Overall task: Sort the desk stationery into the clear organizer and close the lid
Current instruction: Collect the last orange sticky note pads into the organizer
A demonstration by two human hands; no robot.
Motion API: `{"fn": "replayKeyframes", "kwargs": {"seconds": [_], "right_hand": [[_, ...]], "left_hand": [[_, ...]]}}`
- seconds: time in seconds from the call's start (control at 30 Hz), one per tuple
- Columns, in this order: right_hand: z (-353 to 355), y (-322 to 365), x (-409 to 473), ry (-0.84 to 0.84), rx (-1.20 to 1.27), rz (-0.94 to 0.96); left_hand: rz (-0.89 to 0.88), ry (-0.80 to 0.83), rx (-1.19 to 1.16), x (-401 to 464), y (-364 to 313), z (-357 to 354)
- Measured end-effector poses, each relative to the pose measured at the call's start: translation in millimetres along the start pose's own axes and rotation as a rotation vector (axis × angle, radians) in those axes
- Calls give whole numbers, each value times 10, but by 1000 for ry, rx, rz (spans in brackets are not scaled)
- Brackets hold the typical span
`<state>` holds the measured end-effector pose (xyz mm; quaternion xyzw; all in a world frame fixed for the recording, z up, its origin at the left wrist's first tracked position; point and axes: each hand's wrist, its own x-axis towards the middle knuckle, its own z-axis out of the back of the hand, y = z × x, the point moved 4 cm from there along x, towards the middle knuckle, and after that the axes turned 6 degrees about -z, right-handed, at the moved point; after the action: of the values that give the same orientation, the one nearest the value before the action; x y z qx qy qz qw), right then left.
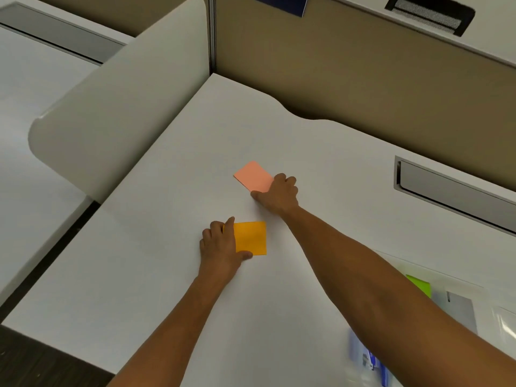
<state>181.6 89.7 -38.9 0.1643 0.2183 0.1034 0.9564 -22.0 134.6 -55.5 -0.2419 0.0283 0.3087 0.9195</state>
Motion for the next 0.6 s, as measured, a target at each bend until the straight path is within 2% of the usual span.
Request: {"fn": "replayKeyframes", "kwargs": {"seconds": [0.17,0.3,0.4,0.47,0.6], "right_hand": [[70,-79,-78,50,-48,-45],[108,-219,-259,-9,190,83],[131,-391,-425,0,355,83],[125,-503,-528,72,444,37],[138,-798,-741,197,596,-73]], "left_hand": [[-15,17,3,-25,-11,64],[-53,-62,-16,-159,-64,122],[-77,-109,4,-318,-126,136],[-43,-96,-52,-373,-150,152],[72,-40,-325,-421,-155,168]]}}
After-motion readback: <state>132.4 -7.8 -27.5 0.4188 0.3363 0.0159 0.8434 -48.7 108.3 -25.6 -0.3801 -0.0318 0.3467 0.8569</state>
